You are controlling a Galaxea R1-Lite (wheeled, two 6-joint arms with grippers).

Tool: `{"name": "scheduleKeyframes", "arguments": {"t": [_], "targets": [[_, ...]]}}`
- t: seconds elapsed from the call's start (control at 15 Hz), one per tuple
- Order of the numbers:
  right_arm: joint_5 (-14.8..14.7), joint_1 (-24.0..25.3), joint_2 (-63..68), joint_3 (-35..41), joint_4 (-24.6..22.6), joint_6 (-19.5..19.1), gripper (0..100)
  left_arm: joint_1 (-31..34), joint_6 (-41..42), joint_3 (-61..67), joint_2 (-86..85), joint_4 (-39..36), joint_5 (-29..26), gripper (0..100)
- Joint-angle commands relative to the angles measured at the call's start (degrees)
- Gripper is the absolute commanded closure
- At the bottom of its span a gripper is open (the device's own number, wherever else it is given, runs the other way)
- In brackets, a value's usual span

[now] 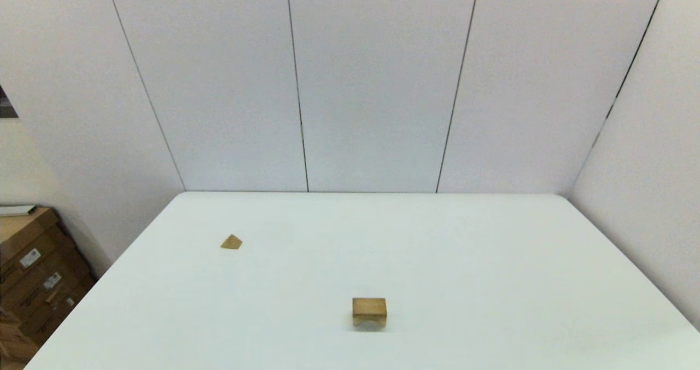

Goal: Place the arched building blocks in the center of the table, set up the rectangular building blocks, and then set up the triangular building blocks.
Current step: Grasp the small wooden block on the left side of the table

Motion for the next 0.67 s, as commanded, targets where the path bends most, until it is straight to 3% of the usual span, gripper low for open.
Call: {"name": "scheduleKeyframes", "arguments": {"t": [0.07,0.33,0.67], "targets": [[0.6,0.1,0.0,-0.2,4.0,5.4,0,0.0,-0.1,0.0,0.1,0.0,0.0,0],[-0.2,0.1,0.0,0.1,2.8,8.1,0,0.0,0.0,0.0,0.1,0.0,0.0,0],[-0.5,0.1,0.0,0.1,2.7,8.4,0,0.0,0.0,0.0,0.1,0.0,0.0,0]]}}
